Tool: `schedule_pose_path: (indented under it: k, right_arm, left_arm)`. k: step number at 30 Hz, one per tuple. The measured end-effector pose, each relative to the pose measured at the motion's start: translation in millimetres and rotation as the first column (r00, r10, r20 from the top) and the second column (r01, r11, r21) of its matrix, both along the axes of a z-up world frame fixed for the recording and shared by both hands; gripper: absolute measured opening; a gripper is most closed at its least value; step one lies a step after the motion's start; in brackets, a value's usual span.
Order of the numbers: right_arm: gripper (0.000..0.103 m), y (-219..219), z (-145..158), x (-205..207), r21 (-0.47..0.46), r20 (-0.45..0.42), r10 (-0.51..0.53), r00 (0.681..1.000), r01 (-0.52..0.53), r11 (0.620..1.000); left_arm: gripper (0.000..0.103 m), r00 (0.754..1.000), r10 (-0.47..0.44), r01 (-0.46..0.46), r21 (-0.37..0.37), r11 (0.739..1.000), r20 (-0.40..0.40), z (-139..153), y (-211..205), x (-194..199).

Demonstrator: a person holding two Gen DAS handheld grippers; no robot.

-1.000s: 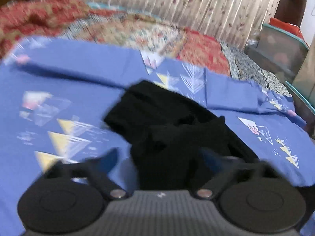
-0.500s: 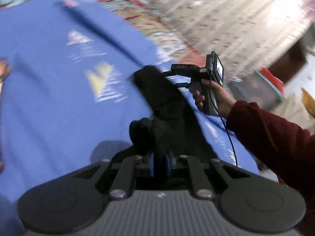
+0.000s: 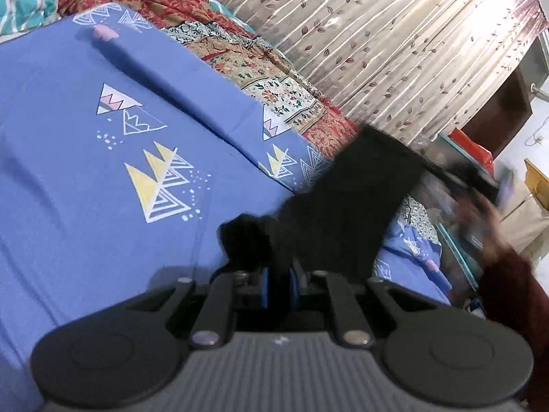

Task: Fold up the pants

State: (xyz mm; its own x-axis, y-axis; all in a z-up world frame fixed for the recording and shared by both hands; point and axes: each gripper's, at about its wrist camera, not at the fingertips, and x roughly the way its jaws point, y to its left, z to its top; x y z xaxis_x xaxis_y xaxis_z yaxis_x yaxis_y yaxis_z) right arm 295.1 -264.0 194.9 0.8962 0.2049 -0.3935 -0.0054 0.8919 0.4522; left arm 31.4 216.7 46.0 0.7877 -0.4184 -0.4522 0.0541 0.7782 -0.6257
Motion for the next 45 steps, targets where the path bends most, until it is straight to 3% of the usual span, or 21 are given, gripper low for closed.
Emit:
schedule_pose_path:
  k: [3, 5, 8, 9, 11, 13, 15, 17, 20, 22, 24, 26, 29, 31, 32, 33, 34, 35, 37, 41, 45]
  right_arm:
    - [0.005, -84, -1, -68, -0.026, -0.028, -0.201, 0.979, 0.2, 0.979]
    - [0.009, -121, -22, -109, -0.086, -0.111, -0.321, 0.94, 0.313, 0.946]
    - [0.026, -165, -77, -160, -0.123, -0.361, -0.435, 0.825, 0.42, 0.899]
    - [0.027, -174, -97, -177, -0.132, -0.422, -0.467, 0.777, 0.457, 0.88]
    - [0.027, -182, -117, -207, -0.165, -0.461, -0.507, 0.729, 0.491, 0.855]
    - [0.027, -180, -122, -220, -0.18, -0.458, -0.519, 0.721, 0.497, 0.849]
    - [0.027, -184, -115, -220, -0.192, -0.434, -0.531, 0.728, 0.501, 0.844]
    - [0.03, -192, -102, -209, -0.185, -0.39, -0.522, 0.758, 0.491, 0.851]
    - [0.047, -195, -84, -187, -0.165, -0.334, -0.486, 0.807, 0.458, 0.874]
    - [0.048, -195, -86, -145, -0.176, -0.336, -0.448, 0.828, 0.412, 0.894]
    - [0.048, -202, -94, -105, -0.206, -0.373, -0.454, 0.809, 0.405, 0.891]
    - [0.048, -218, -105, -72, -0.197, -0.411, -0.479, 0.776, 0.437, 0.878]
    - [0.048, -243, -122, -44, -0.151, -0.449, -0.51, 0.733, 0.501, 0.852]
    - [0.054, -253, -132, -24, -0.153, -0.471, -0.502, 0.725, 0.493, 0.856]
    - [0.057, -254, -134, -20, -0.175, -0.487, -0.499, 0.717, 0.479, 0.86]
    - [0.056, -254, -142, -12, -0.206, -0.509, -0.495, 0.704, 0.458, 0.864]
    - [0.05, -255, -148, -7, -0.229, -0.53, -0.49, 0.692, 0.439, 0.869]
    - [0.018, -255, -154, -4, -0.242, -0.544, -0.479, 0.689, 0.418, 0.876]
    - [0.012, -254, -146, -8, -0.241, -0.499, -0.49, 0.715, 0.429, 0.871]
    - [0.011, -264, -87, -48, 0.014, -0.289, -0.468, 0.835, 0.493, 0.87]
    - [0.011, -293, -22, -120, 0.274, -0.094, -0.458, 0.884, 0.466, 0.842]
  left_arm:
    - [0.011, 0.999, -0.02, 0.019, -0.012, 1.0, -0.027, -4, -13, 12]
    - [0.011, 0.997, -0.056, 0.056, 0.009, 0.998, -0.059, -8, -28, 23]
    - [0.011, 0.986, -0.11, 0.122, 0.093, 0.988, -0.125, -19, -59, 40]
    - [0.011, 0.983, -0.12, 0.137, 0.12, 0.983, -0.141, -22, -66, 43]
    - [0.012, 0.982, -0.126, 0.151, 0.192, 0.97, -0.14, -21, -77, 42]
    - [0.018, 0.982, -0.141, 0.166, 0.212, 0.963, -0.129, -14, -78, 38]
    - [0.033, 0.983, -0.14, 0.164, 0.225, 0.961, -0.116, -7, -73, 36]
    - [0.044, 0.991, -0.099, 0.119, 0.272, 0.955, -0.086, 2, -67, 37]
    - [0.074, 0.997, -0.04, 0.059, 0.314, 0.948, -0.067, 10, -61, 43]
    - [0.086, 0.997, -0.051, 0.065, 0.341, 0.938, -0.05, 15, -63, 51]
    - [0.099, 0.996, -0.084, 0.089, 0.387, 0.918, -0.03, 17, -69, 62]
    - [0.103, 0.99, -0.136, 0.133, 0.409, 0.903, -0.024, 15, -76, 72]
    - [0.103, 0.978, -0.19, 0.207, 0.403, 0.892, -0.082, 3, -84, 89]
    - [0.102, 0.969, -0.224, 0.246, 0.386, 0.889, -0.102, -3, -88, 95]
    - [0.095, 0.965, -0.242, 0.263, 0.391, 0.882, -0.104, -7, -92, 97]
    - [0.065, 0.959, -0.26, 0.282, 0.413, 0.866, -0.11, -11, -98, 98]
    - [0.043, 0.952, -0.279, 0.307, 0.431, 0.848, -0.13, -15, -103, 101]
    - [0.015, 0.947, -0.277, 0.321, 0.443, 0.837, -0.162, -19, -108, 106]
    - [0.014, 0.961, -0.221, 0.272, 0.447, 0.852, -0.163, -18, -109, 111]
    - [0.013, 0.994, -0.111, 0.099, 0.449, 0.888, 0.001, 18, -100, 104]
    - [0.013, 0.978, -0.026, -0.075, 0.468, 0.881, 0.205, 62, -98, 71]
